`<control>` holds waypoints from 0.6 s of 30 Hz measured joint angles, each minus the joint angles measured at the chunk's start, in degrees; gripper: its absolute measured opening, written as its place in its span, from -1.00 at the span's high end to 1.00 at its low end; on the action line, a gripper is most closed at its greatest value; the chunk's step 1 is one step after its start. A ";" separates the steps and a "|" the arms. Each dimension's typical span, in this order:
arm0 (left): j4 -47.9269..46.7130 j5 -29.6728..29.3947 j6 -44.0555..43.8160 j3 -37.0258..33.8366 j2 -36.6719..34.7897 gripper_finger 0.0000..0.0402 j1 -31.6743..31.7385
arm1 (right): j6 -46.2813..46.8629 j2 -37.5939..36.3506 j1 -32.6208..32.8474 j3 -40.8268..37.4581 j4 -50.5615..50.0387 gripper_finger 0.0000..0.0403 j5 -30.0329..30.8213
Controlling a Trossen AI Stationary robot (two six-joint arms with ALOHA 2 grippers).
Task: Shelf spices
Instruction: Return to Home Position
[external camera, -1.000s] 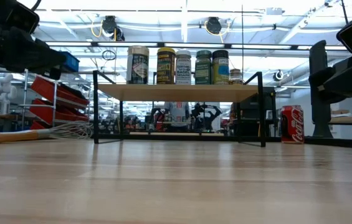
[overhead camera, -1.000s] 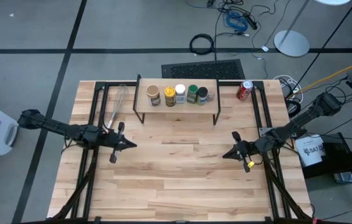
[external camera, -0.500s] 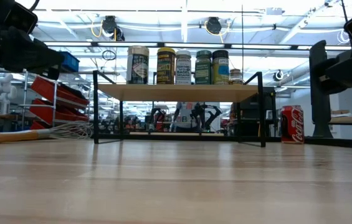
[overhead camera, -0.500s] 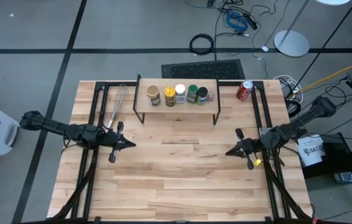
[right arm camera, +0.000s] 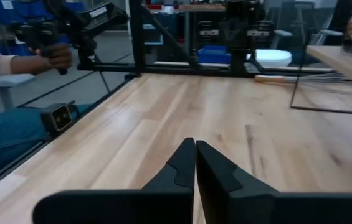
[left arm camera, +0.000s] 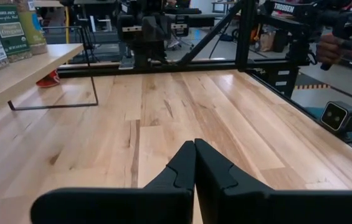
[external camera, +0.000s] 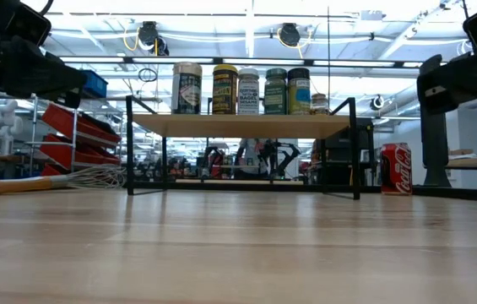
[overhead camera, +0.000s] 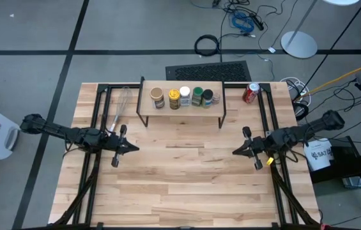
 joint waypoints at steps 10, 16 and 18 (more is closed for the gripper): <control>0.31 0.00 0.20 -0.02 0.01 0.97 0.02 | -2.64 -0.66 -11.85 0.00 -0.38 1.00 -8.57; 0.24 -0.01 0.15 -0.02 0.01 0.97 0.00 | -2.90 -1.82 -17.18 0.00 0.48 1.00 -15.80; 0.22 0.00 0.15 -0.02 0.00 0.97 0.02 | -2.92 -2.38 -18.10 0.00 0.35 1.00 -16.08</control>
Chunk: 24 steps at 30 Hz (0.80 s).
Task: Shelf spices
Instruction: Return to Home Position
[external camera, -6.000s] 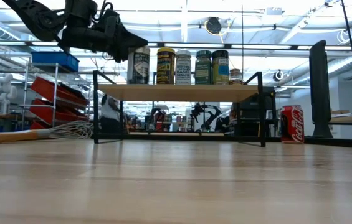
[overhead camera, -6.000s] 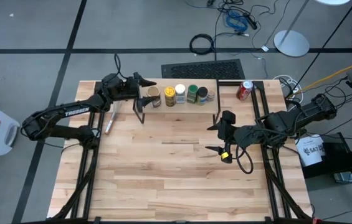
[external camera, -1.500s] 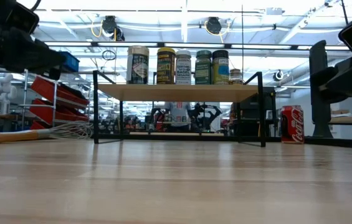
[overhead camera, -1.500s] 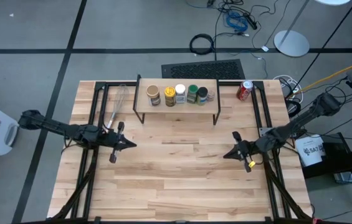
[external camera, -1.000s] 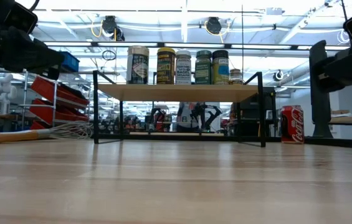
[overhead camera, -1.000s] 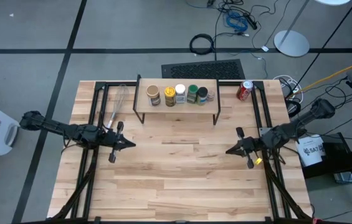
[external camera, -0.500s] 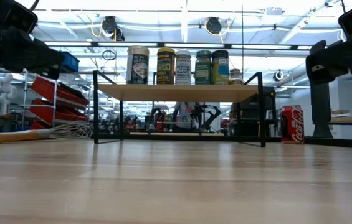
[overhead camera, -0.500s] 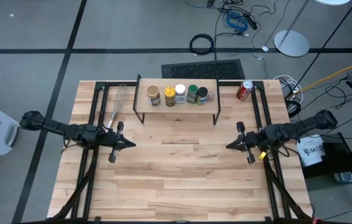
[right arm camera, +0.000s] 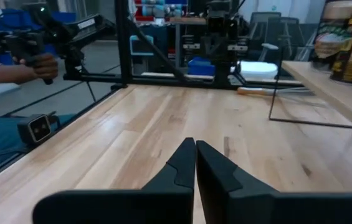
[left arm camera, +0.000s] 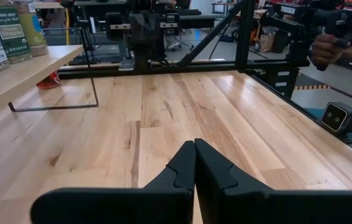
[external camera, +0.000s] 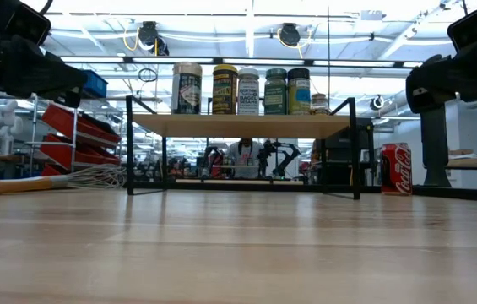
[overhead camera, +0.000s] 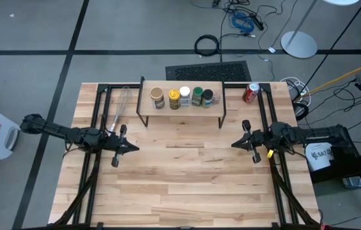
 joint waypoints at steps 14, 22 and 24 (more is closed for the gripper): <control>-0.20 0.00 -0.39 0.00 0.01 0.97 0.00 | 5.22 -0.54 1.32 0.00 0.17 1.00 5.97; -0.17 0.00 -0.20 0.00 0.01 0.97 0.00 | 5.09 -0.54 4.65 0.02 -0.06 1.00 8.47; -0.17 0.00 -0.22 0.00 0.01 0.97 0.00 | 4.66 -0.55 4.99 0.00 -0.13 1.00 9.51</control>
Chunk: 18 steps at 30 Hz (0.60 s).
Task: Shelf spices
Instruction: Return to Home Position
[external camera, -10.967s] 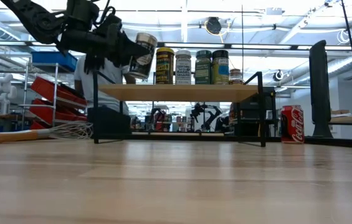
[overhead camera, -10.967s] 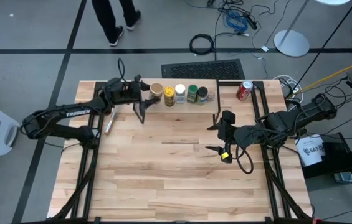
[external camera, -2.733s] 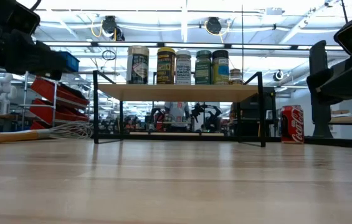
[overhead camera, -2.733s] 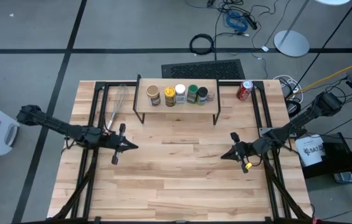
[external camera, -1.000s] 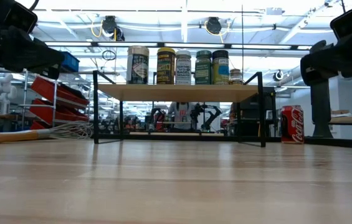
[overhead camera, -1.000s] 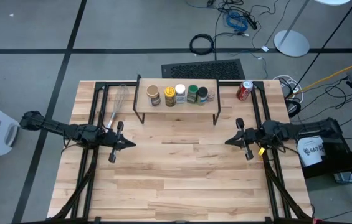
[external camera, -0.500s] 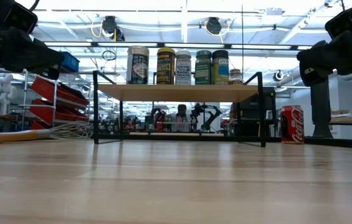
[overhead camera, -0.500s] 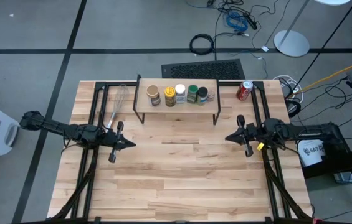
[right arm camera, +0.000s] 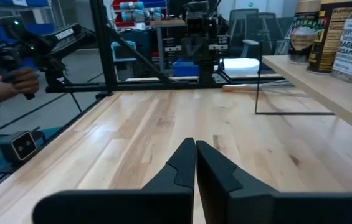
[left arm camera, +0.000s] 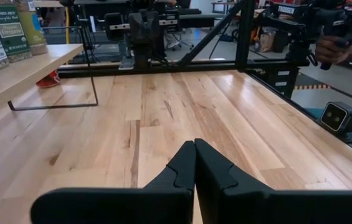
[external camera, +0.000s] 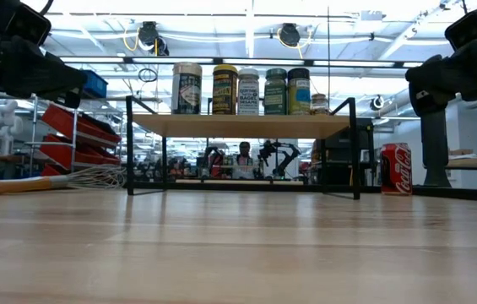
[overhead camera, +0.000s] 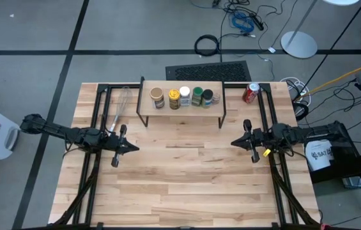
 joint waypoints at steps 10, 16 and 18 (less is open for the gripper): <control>1.91 -0.57 1.14 0.00 -0.29 0.97 0.00 | -2.48 -4.34 -0.02 0.02 -1.21 1.00 0.96; 0.77 -0.63 1.62 0.00 -3.89 0.97 0.00 | -3.00 -4.90 -0.02 0.04 -1.36 1.00 0.61; -1.86 -0.71 1.70 0.00 -5.86 0.97 0.00 | -3.10 -4.90 -0.02 0.04 -1.38 1.00 0.51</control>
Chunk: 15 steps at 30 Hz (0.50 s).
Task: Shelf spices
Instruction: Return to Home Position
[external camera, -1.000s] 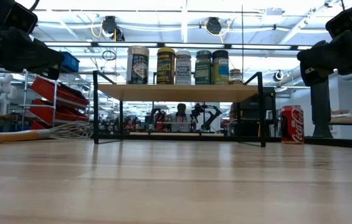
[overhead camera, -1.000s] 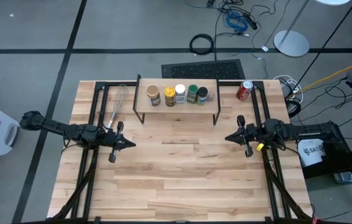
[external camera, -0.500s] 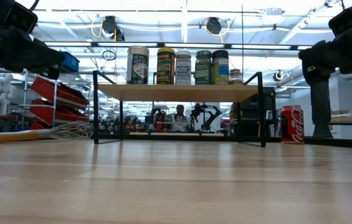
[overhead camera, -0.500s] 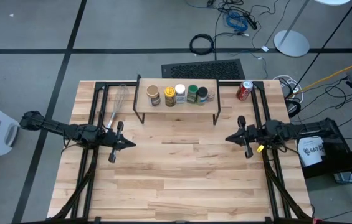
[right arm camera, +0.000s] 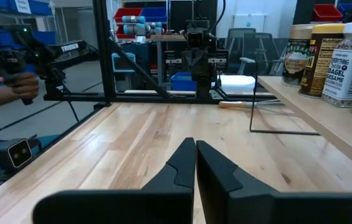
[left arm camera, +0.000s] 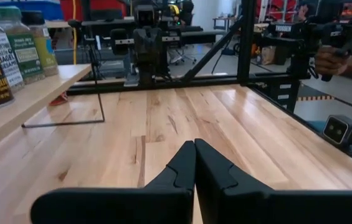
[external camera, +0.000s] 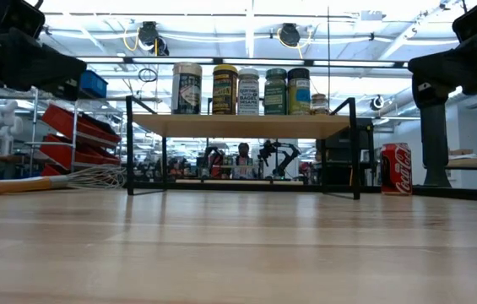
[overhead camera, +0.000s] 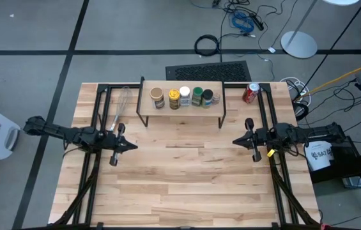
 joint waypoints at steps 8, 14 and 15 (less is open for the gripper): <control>-3.12 -0.14 1.54 0.00 -8.17 0.97 0.09 | -0.04 0.00 -0.02 0.02 -0.33 1.00 -0.97; -4.56 0.04 1.94 0.44 -8.23 0.97 1.61 | -0.83 0.02 -0.02 0.04 -0.31 1.00 -1.01; -4.61 0.07 2.05 0.44 -8.23 0.97 2.16 | -0.93 0.06 -0.02 0.04 -0.31 1.00 -1.01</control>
